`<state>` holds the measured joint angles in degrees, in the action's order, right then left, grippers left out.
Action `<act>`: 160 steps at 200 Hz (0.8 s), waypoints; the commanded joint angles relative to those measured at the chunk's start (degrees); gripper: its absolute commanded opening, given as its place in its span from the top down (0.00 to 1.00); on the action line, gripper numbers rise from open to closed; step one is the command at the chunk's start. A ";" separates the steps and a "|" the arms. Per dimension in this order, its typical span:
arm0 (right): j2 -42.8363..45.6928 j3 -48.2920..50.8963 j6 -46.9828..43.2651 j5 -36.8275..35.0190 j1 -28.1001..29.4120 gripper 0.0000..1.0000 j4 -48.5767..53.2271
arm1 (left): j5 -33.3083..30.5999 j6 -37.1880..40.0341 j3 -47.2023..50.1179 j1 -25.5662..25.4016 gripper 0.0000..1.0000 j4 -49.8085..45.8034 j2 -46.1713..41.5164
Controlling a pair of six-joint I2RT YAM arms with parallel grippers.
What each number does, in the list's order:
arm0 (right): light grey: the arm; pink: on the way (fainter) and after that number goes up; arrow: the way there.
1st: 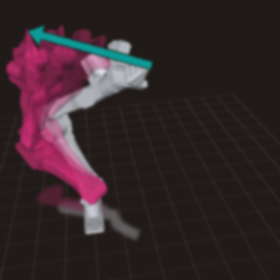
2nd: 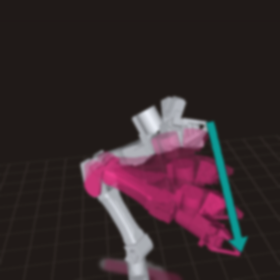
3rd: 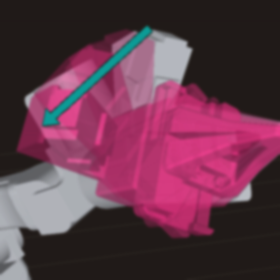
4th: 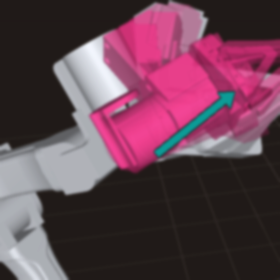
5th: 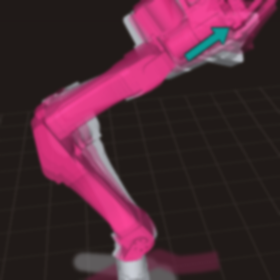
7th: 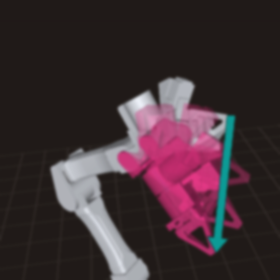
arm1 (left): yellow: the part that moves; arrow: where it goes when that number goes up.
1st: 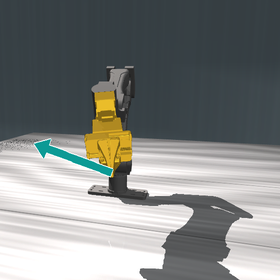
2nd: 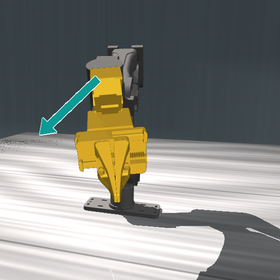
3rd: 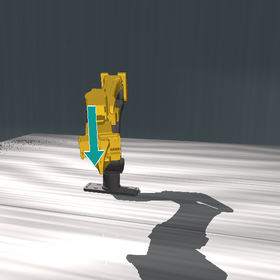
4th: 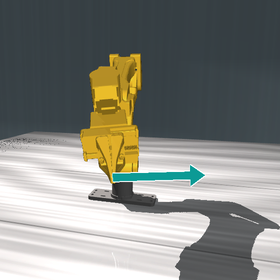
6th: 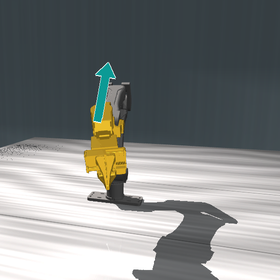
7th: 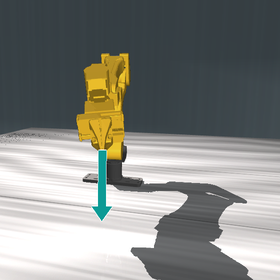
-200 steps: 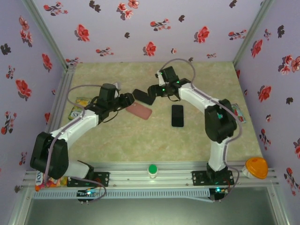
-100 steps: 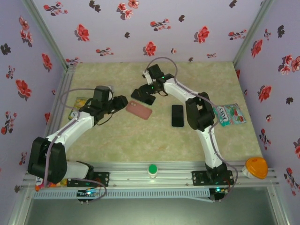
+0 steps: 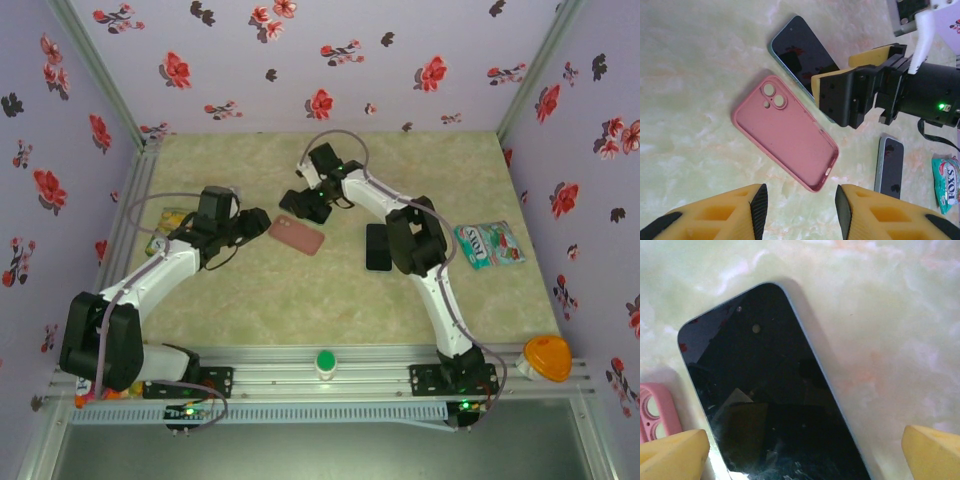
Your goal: Put the phone into the phone case
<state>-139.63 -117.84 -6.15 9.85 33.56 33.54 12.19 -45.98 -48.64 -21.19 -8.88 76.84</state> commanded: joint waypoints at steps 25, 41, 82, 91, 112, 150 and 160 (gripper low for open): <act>-2.30 -2.39 -3.87 -0.68 1.73 0.01 3.55 | -0.17 -0.65 0.70 0.52 0.55 -0.74 -0.72; -2.57 -2.48 -3.95 -1.40 1.77 0.01 3.71 | -0.23 -0.78 1.00 0.51 0.55 -0.60 -0.86; -4.17 -4.24 -4.44 -3.30 1.84 0.04 4.87 | -0.23 -1.05 1.44 0.52 0.55 -0.34 -1.16; -4.74 -5.15 -4.49 -3.25 1.86 0.06 5.48 | -0.30 -1.01 1.45 0.51 0.55 -0.38 -1.25; -5.60 -6.51 -4.57 -2.09 1.80 0.08 6.26 | -0.28 -1.13 1.61 0.49 0.55 -0.43 -1.56; -6.40 -7.57 -4.27 -2.09 1.77 0.08 7.63 | -0.61 -1.13 2.01 0.47 0.55 -0.60 -2.26; -6.42 -7.65 -4.09 -2.35 1.68 0.10 8.05 | -0.63 -1.11 2.08 0.49 0.55 -0.61 -2.43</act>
<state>-143.72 -124.22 -9.50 7.64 34.94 39.20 12.14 -46.41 -47.31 -21.19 -8.84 76.12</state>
